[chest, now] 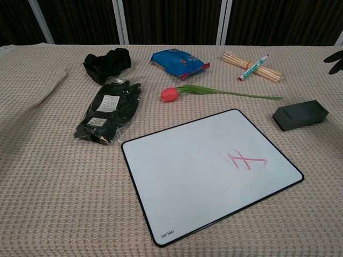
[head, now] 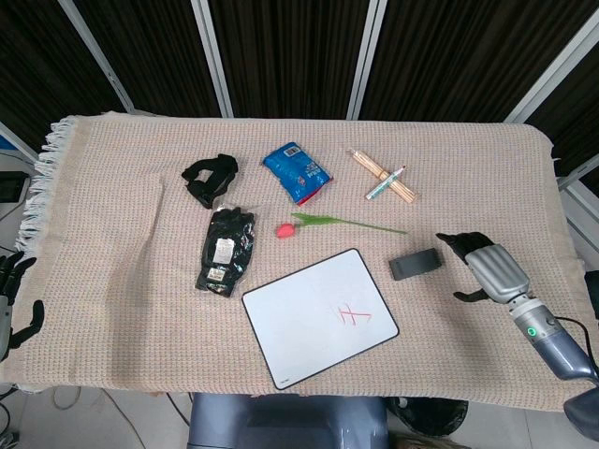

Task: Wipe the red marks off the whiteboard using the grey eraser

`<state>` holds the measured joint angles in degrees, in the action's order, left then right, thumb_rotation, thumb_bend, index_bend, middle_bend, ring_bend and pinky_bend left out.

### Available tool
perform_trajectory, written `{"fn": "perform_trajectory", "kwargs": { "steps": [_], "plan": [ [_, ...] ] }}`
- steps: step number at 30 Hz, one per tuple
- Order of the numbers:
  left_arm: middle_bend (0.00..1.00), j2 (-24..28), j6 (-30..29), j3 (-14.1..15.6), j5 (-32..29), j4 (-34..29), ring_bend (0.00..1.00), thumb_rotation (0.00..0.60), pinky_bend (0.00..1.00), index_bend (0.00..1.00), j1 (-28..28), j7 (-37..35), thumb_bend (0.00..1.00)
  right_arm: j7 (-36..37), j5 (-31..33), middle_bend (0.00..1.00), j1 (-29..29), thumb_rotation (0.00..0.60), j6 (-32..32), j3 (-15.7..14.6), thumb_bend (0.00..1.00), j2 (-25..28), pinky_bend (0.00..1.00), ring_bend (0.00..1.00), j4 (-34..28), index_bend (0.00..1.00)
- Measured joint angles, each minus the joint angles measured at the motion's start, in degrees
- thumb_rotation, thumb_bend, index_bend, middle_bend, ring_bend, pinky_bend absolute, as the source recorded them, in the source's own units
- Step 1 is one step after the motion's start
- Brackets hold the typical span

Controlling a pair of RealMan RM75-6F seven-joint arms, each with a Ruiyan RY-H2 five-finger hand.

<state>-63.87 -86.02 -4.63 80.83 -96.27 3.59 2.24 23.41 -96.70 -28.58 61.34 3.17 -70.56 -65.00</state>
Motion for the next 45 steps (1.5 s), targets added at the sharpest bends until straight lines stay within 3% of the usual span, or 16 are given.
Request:
{"fn": "perform_trajectory", "kwargs": {
  "steps": [11,23,45],
  "plan": [
    [0.05,-0.04,0.03,-0.03,-0.33,-0.04,0.0,0.6,0.02,0.12,-0.07,0.43,0.49,-0.44,0.05,0.29,-3.2,0.6,-2.9,-1.68,0.24,-4.78,0.19,0.25,6.39,0.19],
    [0.05,-0.22,0.1,-0.07,-0.67,-0.07,0.0,0.6,0.02,0.12,-0.09,1.0,0.49,-1.8,2.54,0.31,-4.89,0.6,-4.03,-1.56,0.3,-10.93,0.19,0.27,13.06,0.24],
    [0.05,-0.16,0.46,-0.47,-1.95,-0.28,0.0,0.6,0.02,0.13,-0.11,1.32,0.49,-3.32,3.81,0.39,-7.82,0.6,-4.69,-2.44,0.32,-15.92,0.23,0.34,17.42,0.37]
  ]
}}
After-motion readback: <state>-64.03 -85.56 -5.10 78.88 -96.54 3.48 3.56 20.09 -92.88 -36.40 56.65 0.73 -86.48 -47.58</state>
